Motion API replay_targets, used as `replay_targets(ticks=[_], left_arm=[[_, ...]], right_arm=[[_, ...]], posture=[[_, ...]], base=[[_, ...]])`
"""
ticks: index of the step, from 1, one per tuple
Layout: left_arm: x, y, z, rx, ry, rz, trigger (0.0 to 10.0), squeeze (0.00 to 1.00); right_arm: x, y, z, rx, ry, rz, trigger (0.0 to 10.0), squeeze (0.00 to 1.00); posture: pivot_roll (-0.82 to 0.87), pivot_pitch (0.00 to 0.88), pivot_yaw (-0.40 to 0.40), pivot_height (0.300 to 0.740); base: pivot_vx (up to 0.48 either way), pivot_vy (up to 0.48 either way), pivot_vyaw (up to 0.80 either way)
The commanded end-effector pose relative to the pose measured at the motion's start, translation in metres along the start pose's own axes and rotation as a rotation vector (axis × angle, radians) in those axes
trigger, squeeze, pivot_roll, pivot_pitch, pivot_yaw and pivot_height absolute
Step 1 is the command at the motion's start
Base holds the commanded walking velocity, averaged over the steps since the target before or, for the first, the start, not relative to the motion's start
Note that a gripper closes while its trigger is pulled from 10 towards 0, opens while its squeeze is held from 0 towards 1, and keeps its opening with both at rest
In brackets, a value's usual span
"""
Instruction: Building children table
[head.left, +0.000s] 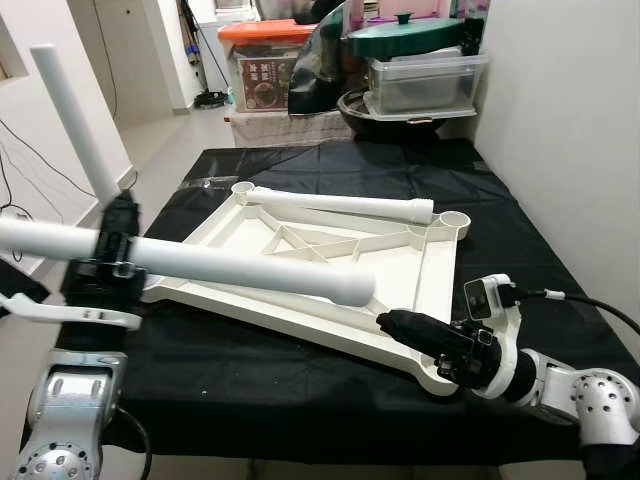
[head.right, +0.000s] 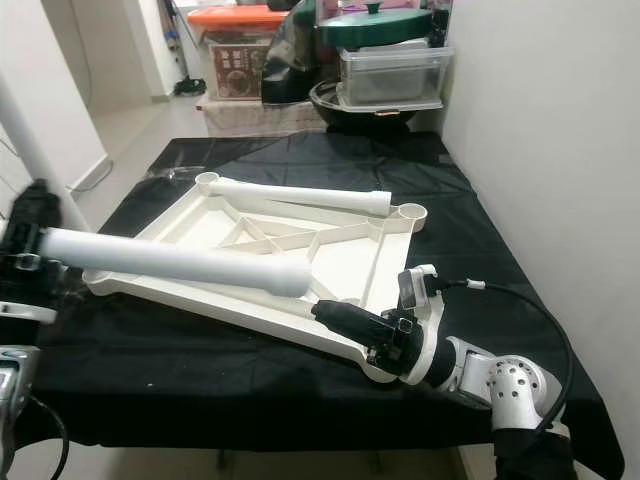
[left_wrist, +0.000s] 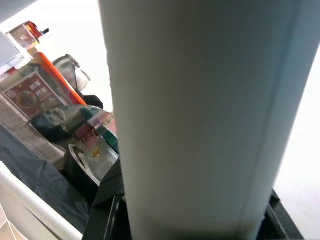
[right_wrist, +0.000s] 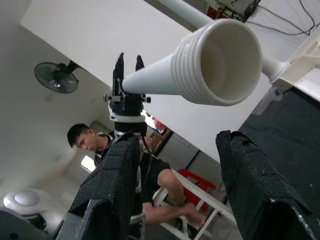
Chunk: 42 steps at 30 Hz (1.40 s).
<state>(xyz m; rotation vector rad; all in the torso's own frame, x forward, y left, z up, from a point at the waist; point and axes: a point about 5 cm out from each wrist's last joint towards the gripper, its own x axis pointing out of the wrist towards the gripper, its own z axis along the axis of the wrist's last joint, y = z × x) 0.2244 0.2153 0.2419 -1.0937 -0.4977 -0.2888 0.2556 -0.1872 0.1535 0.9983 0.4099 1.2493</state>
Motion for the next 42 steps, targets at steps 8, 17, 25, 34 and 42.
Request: replay_targets(ticks=[8, 17, 25, 34, 42], left_arm=[[0.002, -0.001, 0.020, 0.060, -0.029, -0.009, 0.0, 0.00], [0.006, -0.002, 0.024, 0.119, 0.005, -0.023, 0.0, 0.00], [0.017, -0.008, 0.029, 0.200, 0.031, -0.054, 0.0, 0.00], [0.022, -0.007, 0.014, 0.274, 0.081, -0.026, 0.0, 0.00], [0.022, -0.007, -0.007, 0.354, 0.161, -0.002, 10.0, 0.00]], right_arm=[[-0.025, -0.017, 0.002, -0.056, 0.017, -0.153, 10.0, 0.00], [-0.036, -0.030, 0.022, -0.208, -0.015, -0.340, 10.0, 0.00], [-0.027, -0.029, 0.053, -0.369, -0.117, -0.412, 10.0, 0.00], [0.011, -0.025, 0.066, -0.502, -0.156, -0.432, 10.0, 0.00], [0.032, -0.032, 0.069, -0.728, -0.202, -0.602, 10.0, 0.00]], posture=[[-0.07, 0.000, 0.029, 0.740], [-0.07, 0.000, 0.030, 0.740], [-0.07, 0.000, 0.032, 0.740], [-0.04, 0.000, 0.048, 0.740], [-0.04, 0.000, 0.038, 0.740]], base=[[0.000, 0.000, 0.00], [0.000, 0.000, 0.00], [0.000, 0.000, 0.00], [0.000, 0.000, 0.00], [0.000, 0.000, 0.00]])
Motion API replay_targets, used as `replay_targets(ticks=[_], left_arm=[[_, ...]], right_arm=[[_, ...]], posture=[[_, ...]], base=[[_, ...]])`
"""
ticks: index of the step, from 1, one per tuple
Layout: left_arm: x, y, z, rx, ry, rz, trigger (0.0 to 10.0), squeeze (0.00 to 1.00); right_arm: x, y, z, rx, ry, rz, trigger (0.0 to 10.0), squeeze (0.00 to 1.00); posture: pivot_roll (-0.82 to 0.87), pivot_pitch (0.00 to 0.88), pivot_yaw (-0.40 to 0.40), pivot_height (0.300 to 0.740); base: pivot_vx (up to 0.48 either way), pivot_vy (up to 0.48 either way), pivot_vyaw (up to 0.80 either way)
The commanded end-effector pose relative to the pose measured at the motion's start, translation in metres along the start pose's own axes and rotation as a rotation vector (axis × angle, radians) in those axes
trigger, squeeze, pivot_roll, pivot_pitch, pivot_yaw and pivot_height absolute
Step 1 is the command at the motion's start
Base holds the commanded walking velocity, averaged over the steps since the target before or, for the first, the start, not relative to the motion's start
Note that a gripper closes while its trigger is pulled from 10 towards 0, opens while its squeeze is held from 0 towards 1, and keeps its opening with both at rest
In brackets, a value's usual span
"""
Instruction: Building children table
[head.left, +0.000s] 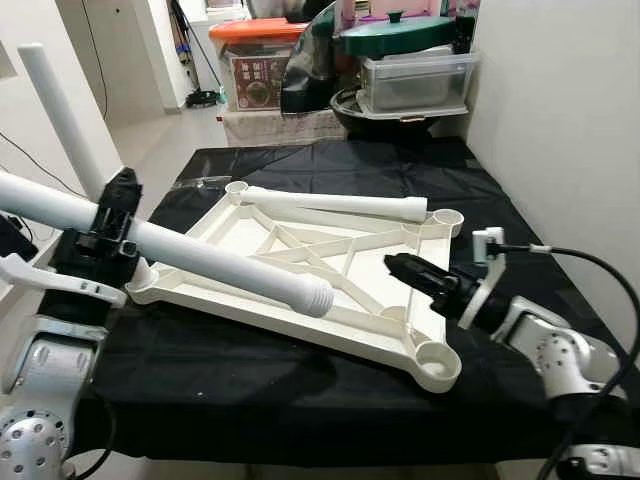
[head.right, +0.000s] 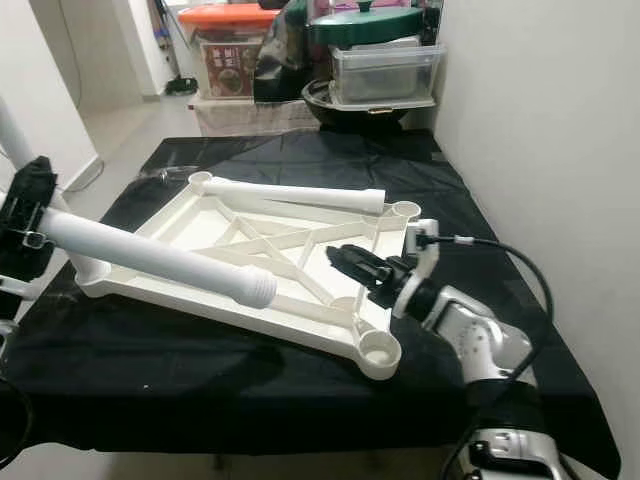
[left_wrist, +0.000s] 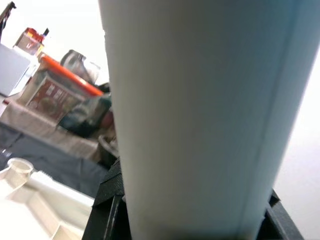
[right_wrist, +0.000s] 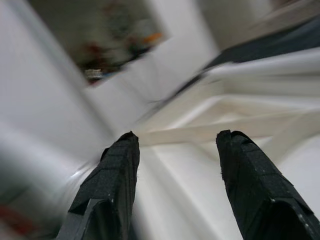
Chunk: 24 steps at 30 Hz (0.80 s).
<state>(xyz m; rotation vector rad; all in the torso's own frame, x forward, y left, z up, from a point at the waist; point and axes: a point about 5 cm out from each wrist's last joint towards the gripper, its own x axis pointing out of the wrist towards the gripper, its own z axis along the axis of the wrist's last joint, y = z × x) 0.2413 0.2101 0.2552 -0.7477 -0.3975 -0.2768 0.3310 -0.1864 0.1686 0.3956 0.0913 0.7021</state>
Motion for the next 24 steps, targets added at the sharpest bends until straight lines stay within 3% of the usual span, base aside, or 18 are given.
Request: replay_targets(ticks=[1, 5, 8, 10, 12, 16, 18, 20, 21, 24], left_arm=[[0.003, -0.004, -0.005, 0.044, 0.024, 0.001, 10.0, 0.00], [0.007, -0.008, -0.010, 0.113, 0.048, -0.006, 10.0, 0.00], [0.011, -0.012, -0.014, 0.146, 0.042, 0.006, 10.0, 0.00], [0.013, -0.013, -0.015, 0.169, 0.038, 0.011, 10.0, 0.00], [0.015, -0.017, -0.016, 0.244, 0.038, 0.005, 10.0, 0.00], [0.016, -0.020, -0.018, 0.285, 0.041, -0.001, 10.0, 0.00], [0.018, -0.024, -0.019, 0.331, 0.045, -0.014, 10.0, 0.00], [0.024, -0.031, -0.020, 0.441, 0.032, -0.034, 10.0, 0.00], [0.024, -0.031, -0.020, 0.441, 0.032, -0.034, 10.0, 0.00], [0.033, -0.048, -0.011, 0.555, -0.029, -0.079, 10.0, 0.00]], right_arm=[[0.008, -0.002, 0.008, -0.146, -0.046, -0.123, 10.0, 0.00], [0.018, 0.006, 0.018, -0.212, -0.136, -0.202, 10.0, 0.00], [0.027, 0.026, 0.023, -0.293, -0.183, -0.209, 10.0, 0.00], [0.029, 0.031, 0.025, -0.305, -0.196, -0.207, 10.0, 0.00], [0.033, 0.039, 0.031, -0.316, -0.237, -0.216, 10.0, 0.00], [0.036, 0.043, 0.035, -0.332, -0.269, -0.229, 10.0, 0.00], [0.039, 0.046, 0.039, -0.340, -0.294, -0.236, 10.0, 0.00], [0.044, 0.056, 0.048, -0.374, -0.352, -0.233, 10.0, 0.00], [0.044, 0.056, 0.048, -0.374, -0.352, -0.233, 10.0, 0.00], [0.049, 0.073, 0.063, -0.390, -0.432, -0.202, 10.0, 0.00]], posture=[[-0.04, 0.000, 0.038, 0.740], [-0.04, 0.000, 0.038, 0.740], [-0.05, 0.000, 0.040, 0.740], [-0.05, 0.000, 0.040, 0.740], [-0.05, 0.000, 0.039, 0.740], [-0.05, 0.000, 0.039, 0.740], [-0.05, 0.000, 0.039, 0.740], [-0.05, 0.000, 0.037, 0.740], [-0.05, 0.000, 0.037, 0.740], [-0.05, 0.000, 0.039, 0.740]], base=[[0.000, 0.000, 0.00], [0.000, 0.000, 0.00], [0.000, 0.000, -0.77], [0.000, 0.000, -0.77], [0.000, 0.000, -0.77], [0.000, 0.000, -0.77], [0.000, 0.000, -0.77], [0.000, 0.000, -0.77], [0.000, 0.000, -0.77], [0.000, 0.000, -0.48]])
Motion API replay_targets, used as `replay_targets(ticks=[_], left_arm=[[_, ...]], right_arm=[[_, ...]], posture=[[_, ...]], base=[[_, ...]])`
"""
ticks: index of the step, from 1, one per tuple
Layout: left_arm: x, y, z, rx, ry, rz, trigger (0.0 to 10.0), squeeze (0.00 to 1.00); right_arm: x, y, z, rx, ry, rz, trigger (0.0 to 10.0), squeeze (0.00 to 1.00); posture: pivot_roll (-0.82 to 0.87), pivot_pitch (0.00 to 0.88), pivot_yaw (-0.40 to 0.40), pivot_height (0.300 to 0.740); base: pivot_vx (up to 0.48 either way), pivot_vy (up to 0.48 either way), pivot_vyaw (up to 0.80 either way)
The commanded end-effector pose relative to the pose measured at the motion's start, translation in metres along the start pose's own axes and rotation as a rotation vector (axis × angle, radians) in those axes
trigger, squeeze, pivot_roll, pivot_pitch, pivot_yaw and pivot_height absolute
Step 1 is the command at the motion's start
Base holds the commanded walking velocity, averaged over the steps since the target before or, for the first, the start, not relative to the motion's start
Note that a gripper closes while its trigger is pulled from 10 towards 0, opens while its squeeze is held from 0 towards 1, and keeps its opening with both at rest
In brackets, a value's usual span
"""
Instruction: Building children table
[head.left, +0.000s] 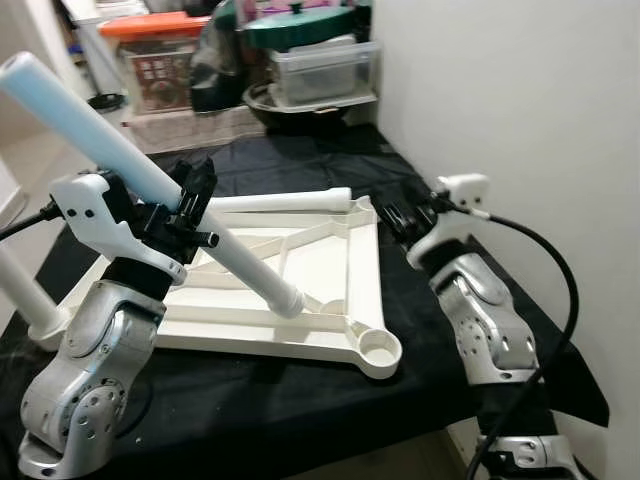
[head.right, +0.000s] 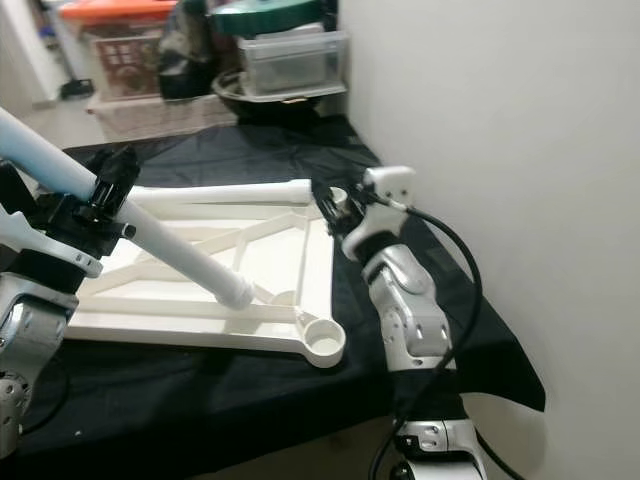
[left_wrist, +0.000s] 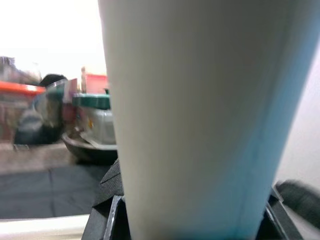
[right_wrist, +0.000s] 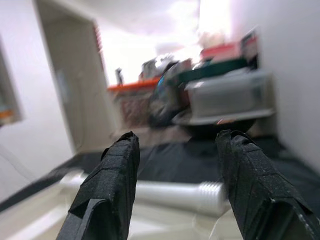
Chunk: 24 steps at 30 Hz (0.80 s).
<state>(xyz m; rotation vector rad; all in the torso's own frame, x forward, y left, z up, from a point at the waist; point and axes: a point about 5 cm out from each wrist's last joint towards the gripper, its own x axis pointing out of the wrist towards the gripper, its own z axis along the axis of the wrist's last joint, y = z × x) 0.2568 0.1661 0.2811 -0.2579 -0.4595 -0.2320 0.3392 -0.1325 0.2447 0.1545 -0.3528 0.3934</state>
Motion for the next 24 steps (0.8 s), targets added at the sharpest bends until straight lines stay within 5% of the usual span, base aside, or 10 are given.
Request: replay_targets(ticks=[1, 9, 24], left_arm=[[0.004, -0.003, 0.010, 0.071, -0.037, -0.004, 10.0, 0.00], [0.021, -0.029, 0.052, 0.266, -0.207, -0.117, 10.0, 0.00], [0.022, -0.034, 0.039, 0.321, -0.172, -0.121, 10.0, 0.00]], right_arm=[[0.006, 0.009, 0.010, -0.008, -0.049, 0.021, 10.0, 0.00], [0.011, 0.016, 0.016, -0.009, -0.083, 0.022, 10.0, 0.00], [0.012, 0.016, 0.015, -0.043, -0.083, -0.027, 10.0, 0.00]], posture=[[-0.05, 0.000, 0.039, 0.740], [-0.05, 0.000, 0.030, 0.740], [-0.08, 0.000, 0.050, 0.740]], base=[[0.000, 0.000, 0.00], [0.000, 0.000, 0.00], [0.000, 0.000, 0.00]])
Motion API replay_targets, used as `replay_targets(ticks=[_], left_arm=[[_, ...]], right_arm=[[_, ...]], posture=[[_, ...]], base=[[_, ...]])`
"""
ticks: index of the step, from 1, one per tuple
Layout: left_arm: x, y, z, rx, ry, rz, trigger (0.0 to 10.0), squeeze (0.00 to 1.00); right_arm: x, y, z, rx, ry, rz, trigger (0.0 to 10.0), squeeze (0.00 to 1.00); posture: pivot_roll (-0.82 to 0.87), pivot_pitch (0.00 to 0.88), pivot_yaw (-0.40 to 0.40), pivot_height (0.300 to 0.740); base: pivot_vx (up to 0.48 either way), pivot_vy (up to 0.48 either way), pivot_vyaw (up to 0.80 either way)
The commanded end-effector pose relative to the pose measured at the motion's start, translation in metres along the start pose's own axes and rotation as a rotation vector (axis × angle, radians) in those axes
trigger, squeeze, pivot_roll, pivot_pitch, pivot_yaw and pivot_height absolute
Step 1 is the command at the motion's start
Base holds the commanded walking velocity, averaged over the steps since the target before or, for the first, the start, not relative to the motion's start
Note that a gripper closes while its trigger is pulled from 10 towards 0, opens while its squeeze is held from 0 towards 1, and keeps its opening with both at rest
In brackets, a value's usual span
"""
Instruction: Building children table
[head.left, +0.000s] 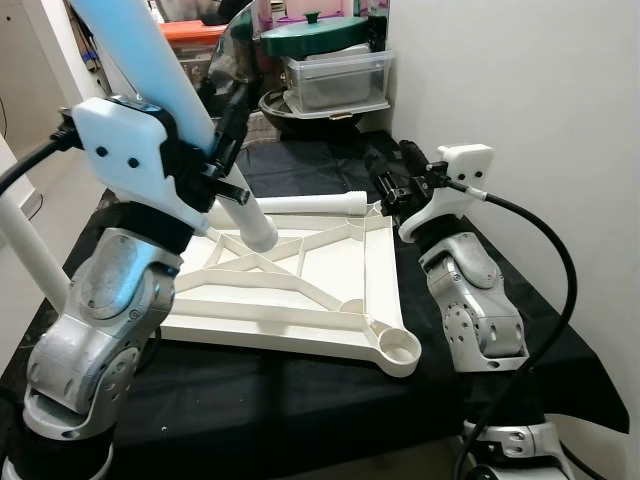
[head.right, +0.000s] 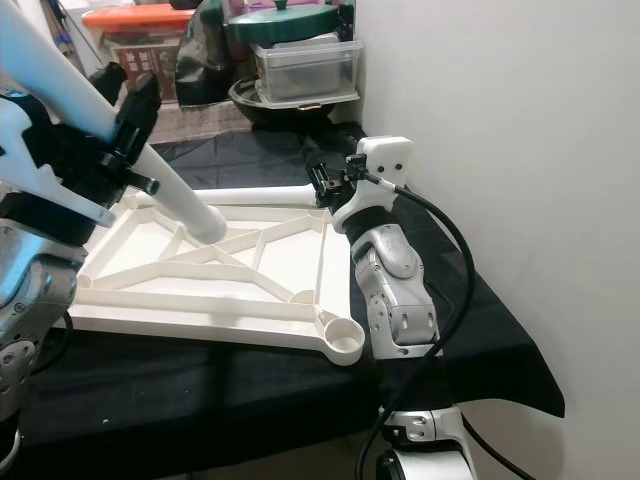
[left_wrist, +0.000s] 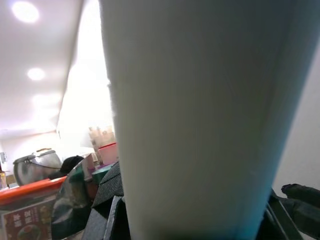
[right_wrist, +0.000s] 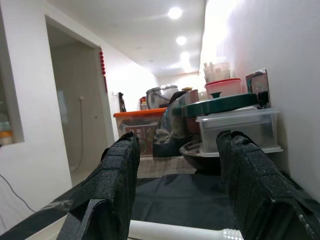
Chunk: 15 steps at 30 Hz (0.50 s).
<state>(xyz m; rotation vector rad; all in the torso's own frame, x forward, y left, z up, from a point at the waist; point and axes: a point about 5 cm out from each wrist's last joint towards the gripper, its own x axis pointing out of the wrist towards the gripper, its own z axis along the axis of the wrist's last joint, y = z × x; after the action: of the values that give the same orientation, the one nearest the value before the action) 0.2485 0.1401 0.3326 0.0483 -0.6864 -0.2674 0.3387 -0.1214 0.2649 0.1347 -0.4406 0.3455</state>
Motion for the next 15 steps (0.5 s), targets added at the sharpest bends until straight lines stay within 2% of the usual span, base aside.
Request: replay_targets(ticks=[1, 15], left_arm=[[0.0002, 0.0017, -0.0025, 0.020, 0.016, 0.008, 10.0, 0.00], [-0.0009, 0.0001, -0.0032, 0.035, 0.023, 0.007, 10.0, 0.00]], right_arm=[[0.0007, 0.0038, -0.0015, 0.000, 0.001, 0.007, 10.0, 0.00], [0.0012, 0.0032, -0.0021, -0.012, 0.005, 0.003, 10.0, 0.00]], posture=[[-0.08, 0.000, 0.050, 0.740], [-0.06, 0.000, 0.056, 0.740]], base=[[-0.244, 0.000, 0.00], [-0.260, 0.000, 0.00]])
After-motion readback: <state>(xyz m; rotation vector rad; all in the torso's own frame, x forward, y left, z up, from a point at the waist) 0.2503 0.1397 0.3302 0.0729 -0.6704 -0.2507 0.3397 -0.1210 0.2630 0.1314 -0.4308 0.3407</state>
